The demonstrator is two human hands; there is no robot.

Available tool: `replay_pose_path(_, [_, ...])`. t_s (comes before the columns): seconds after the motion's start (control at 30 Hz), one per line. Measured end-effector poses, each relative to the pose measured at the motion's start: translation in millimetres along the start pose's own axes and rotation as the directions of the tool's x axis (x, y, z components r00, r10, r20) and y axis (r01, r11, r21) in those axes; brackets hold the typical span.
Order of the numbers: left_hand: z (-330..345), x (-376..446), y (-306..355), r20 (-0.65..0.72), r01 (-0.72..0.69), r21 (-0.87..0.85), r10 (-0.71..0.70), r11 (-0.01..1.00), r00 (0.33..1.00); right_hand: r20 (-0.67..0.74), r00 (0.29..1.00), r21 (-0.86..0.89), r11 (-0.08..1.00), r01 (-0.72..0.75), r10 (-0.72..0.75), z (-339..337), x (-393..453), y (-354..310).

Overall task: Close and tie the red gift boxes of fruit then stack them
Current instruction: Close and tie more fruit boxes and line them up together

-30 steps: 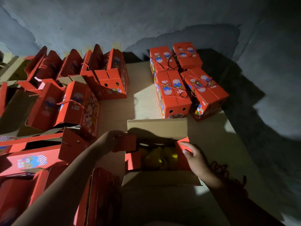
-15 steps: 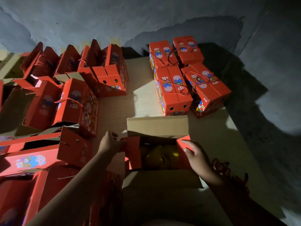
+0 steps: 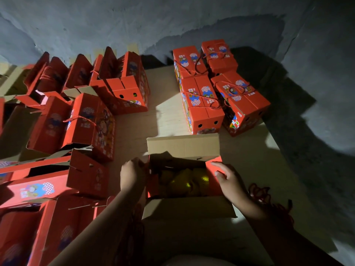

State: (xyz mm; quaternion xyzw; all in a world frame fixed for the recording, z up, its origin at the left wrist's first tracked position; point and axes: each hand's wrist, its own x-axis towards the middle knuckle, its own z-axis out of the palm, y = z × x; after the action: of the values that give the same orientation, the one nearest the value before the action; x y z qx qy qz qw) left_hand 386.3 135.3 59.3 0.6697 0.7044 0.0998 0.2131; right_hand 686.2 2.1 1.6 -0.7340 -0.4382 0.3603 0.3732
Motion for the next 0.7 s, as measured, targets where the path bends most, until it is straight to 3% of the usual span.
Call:
replay_pose_path(0.17, [7,-4,7,0.057,0.006,0.016,-0.007,1.000,0.998,-0.001,1.000,0.008,1.000,-0.011,0.011,0,0,-2])
replay_pose_path(0.27, [13,-4,10,0.100,0.129,-0.147,-0.115,0.981,0.988,0.002,1.000,0.021,1.000,-0.013,0.013,1,1,-7])
replay_pose_path(0.43, [23,-2,14,0.164,0.218,-0.235,-0.183,0.947,0.969,0.028,1.000,0.041,0.999,-0.003,0.002,-1,-1,-10])
replay_pose_path(0.7, [33,-16,22,0.106,0.207,-0.152,-0.192,0.966,0.976,-0.008,1.000,-0.010,1.000,0.009,-0.009,-2,-1,-9])
